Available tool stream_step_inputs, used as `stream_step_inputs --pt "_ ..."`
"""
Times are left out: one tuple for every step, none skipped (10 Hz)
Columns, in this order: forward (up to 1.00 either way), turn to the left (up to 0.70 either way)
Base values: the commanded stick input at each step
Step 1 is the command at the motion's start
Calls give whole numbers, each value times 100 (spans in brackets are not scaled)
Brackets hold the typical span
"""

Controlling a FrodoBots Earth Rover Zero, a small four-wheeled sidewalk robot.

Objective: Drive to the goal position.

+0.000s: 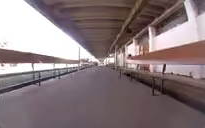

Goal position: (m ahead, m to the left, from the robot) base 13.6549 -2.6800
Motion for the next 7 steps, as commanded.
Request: stream_step_inputs --pt "92 1" --pt "92 1" --pt "92 1" --pt "92 1" --pt "92 1" --pt "92 1" --pt "92 1"
